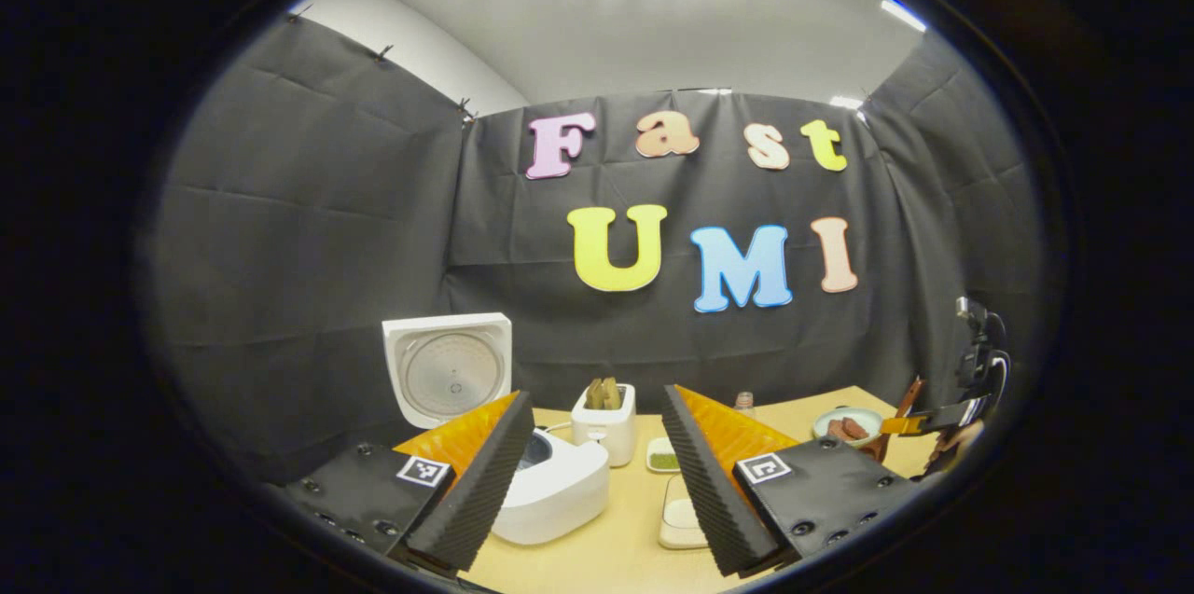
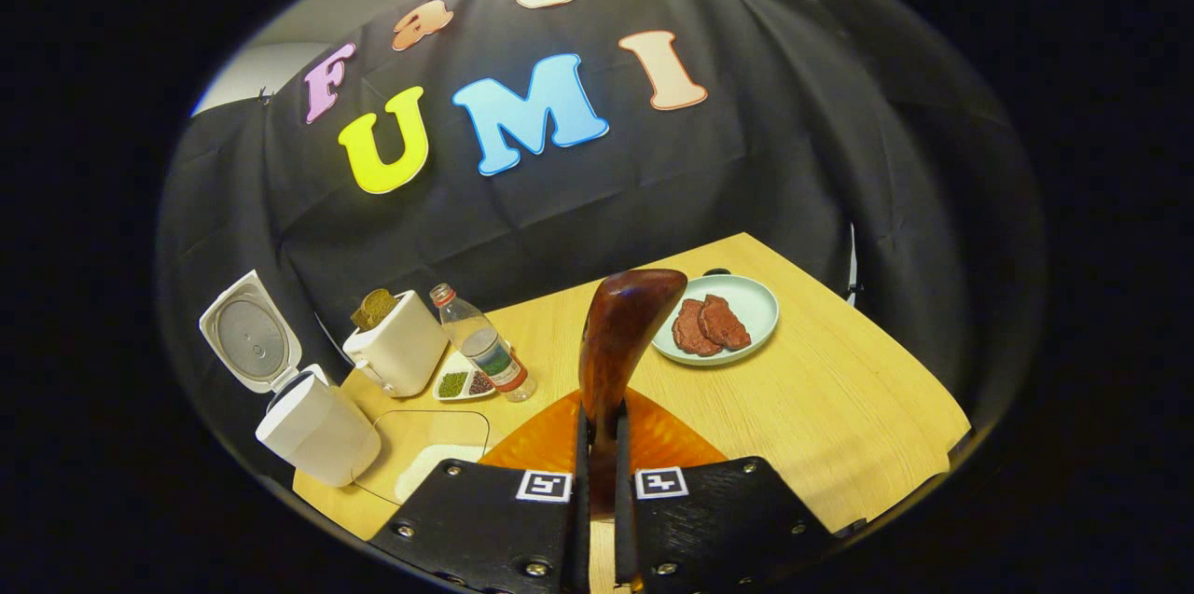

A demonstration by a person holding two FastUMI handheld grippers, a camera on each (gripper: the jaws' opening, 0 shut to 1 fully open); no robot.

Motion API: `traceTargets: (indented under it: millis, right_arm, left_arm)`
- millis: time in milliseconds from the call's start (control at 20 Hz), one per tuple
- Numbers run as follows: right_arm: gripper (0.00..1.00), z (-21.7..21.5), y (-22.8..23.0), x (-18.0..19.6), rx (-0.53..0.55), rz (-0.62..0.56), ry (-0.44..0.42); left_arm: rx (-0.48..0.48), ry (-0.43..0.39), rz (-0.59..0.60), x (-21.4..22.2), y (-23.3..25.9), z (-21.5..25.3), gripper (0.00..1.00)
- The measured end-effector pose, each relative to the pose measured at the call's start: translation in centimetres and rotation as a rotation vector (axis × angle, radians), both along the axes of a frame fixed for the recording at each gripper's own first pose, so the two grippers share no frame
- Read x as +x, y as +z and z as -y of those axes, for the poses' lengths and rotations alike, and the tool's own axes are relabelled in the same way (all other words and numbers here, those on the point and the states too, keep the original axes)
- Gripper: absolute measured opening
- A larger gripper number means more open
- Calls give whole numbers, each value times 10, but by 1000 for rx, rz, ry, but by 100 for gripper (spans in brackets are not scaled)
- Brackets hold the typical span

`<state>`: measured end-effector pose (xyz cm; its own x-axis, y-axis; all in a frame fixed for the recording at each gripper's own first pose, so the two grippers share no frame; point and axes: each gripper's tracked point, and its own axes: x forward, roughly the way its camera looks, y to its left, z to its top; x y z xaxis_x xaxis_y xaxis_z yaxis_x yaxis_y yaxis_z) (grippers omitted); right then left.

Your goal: Close the left gripper, press the button to open the rice cooker; take a wooden spoon from the chopstick holder with the right hand, scoop a spoonful of rice and pour it into the rice cooker, then put the wooden spoon back into the chopstick holder.

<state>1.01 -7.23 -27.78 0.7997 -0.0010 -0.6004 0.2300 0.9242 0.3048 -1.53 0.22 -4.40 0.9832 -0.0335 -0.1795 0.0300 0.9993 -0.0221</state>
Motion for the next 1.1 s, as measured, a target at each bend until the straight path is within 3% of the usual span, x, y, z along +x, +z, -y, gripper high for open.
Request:
traceTargets:
  millis: [200, 300, 350, 450, 800, 950, 1000, 1100]
  right_arm:
    - [20, 3, 4, -5, -12, 2, -4]
    - [57, 8, 21, -5, -59, 40, 1]
    - [81, 11, 30, -4, -93, 59, 1]
    - [97, 19, 55, -3, -160, 109, -10]
    - [98, 14, 150, -6, -304, 270, -8]
    - [98, 5, 171, -15, -340, 308, -3]
    - [98, 4, 176, -17, -362, 325, -6]
    - [98, 6, 179, -24, -415, 325, -13]
  left_arm:
    - [3, 10, 3, 2, 1, -5, 99]
    - [-4, 15, 9, 6, 4, -8, 99]
    - [-6, 16, 12, 8, 5, -9, 99]
    - [-2, 23, 12, 16, 3, -14, 99]
    - [19, 90, 0, 78, -8, -63, 99]
    - [54, 122, 10, 114, -8, -94, 93]
    - [62, 137, 15, 127, -7, -106, 99]
    - [69, 169, 18, 151, -8, -129, 96]
